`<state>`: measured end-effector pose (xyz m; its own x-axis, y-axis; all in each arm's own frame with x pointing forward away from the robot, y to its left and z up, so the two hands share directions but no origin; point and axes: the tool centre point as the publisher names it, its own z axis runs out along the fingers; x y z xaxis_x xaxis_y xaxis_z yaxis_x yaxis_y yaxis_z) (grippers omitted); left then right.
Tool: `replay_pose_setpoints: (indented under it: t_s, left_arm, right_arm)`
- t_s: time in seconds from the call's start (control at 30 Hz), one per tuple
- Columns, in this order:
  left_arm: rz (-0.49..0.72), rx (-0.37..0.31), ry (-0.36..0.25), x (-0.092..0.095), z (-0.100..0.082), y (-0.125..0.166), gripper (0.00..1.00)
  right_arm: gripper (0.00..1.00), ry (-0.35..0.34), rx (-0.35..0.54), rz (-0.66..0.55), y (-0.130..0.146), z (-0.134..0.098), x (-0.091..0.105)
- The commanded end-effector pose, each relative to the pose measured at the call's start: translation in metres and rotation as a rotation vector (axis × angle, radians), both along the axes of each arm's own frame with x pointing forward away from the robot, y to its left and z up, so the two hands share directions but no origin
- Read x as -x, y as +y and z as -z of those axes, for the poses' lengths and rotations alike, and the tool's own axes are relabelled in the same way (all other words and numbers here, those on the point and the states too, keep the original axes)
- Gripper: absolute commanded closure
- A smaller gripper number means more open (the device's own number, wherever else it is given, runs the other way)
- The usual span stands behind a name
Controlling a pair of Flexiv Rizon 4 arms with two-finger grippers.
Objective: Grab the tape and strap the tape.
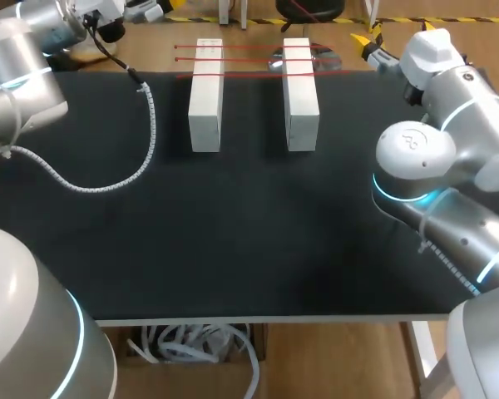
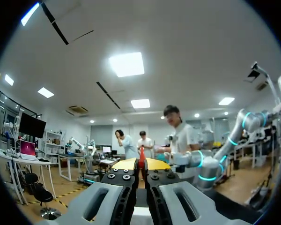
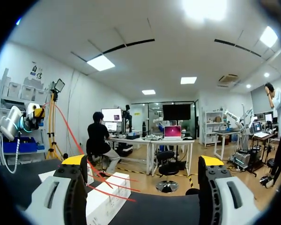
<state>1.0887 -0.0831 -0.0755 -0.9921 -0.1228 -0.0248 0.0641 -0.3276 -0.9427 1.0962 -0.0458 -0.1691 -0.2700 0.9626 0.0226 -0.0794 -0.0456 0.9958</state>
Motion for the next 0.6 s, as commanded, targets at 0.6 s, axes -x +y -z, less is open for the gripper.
replay_pose_setpoints:
  t_s: [0.6]
  left_arm:
    - [-0.004, 0.0, 0.0, 0.001, 0.0, 0.0, 1.0]
  right_arm:
    - [0.0, -0.654, -0.836, 0.102, 0.007, -0.021, 0.002]
